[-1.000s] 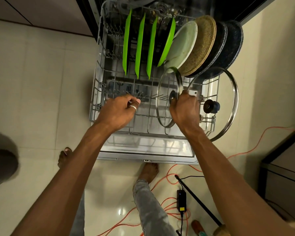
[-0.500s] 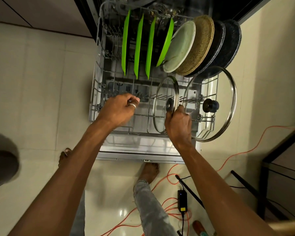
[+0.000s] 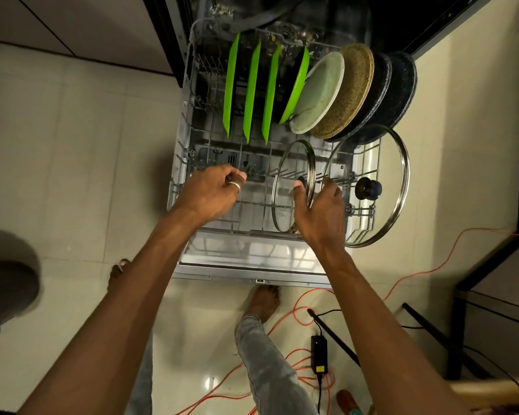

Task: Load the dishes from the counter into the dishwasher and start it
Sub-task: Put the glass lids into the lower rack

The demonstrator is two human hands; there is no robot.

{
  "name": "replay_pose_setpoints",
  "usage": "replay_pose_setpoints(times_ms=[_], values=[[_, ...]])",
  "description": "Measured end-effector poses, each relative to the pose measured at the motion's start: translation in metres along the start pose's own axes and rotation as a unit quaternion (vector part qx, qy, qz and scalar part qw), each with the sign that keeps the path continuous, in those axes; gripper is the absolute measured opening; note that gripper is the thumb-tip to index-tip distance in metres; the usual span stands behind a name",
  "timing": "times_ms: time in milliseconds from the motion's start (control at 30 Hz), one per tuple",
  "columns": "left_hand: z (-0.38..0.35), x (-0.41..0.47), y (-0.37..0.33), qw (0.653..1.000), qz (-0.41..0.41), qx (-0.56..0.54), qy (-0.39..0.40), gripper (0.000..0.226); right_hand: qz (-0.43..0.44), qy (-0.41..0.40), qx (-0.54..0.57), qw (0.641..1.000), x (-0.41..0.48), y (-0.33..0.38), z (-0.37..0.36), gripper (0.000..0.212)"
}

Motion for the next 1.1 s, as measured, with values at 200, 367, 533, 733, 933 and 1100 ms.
replay_pose_setpoints(times_ms=[200, 367, 533, 733, 933, 1100], values=[[0.065, -0.035, -0.026, 1.0, -0.007, -0.023, -0.007, 0.028, 0.113, -0.026, 0.011, 0.993, -0.015, 0.077, 0.069, 0.029], [0.183, -0.087, -0.05, 0.997, -0.03, -0.047, -0.053, 0.029, 0.111, 0.054, 0.053, 0.991, -0.062, 0.198, 0.138, 0.026], [0.322, -0.141, -0.049, 0.991, -0.036, -0.076, -0.103, 0.021, 0.151, 0.131, 0.068, 0.977, -0.13, 0.337, 0.198, 0.025], [0.492, -0.191, -0.039, 0.977, -0.08, -0.064, -0.186, 0.021, 0.169, 0.14, 0.129, 0.967, -0.189, 0.483, 0.229, 0.022], [0.62, -0.213, -0.015, 0.952, -0.076, -0.098, -0.281, 0.023, 0.192, 0.168, 0.213, 0.943, -0.223, 0.605, 0.233, 0.016], [0.672, -0.195, 0.007, 0.94, -0.047, -0.157, -0.3, 0.019, 0.208, 0.231, 0.254, 0.916, -0.224, 0.675, 0.226, 0.015]])
Point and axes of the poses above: each hand's wrist, its own x-axis towards the middle knuckle, its own z-axis out of the back of the hand, y = z × x, the point moved 3 cm from there along x, towards the middle knuckle, and after that the axes turned 15 degrees about -y, right-handed, at the moved point
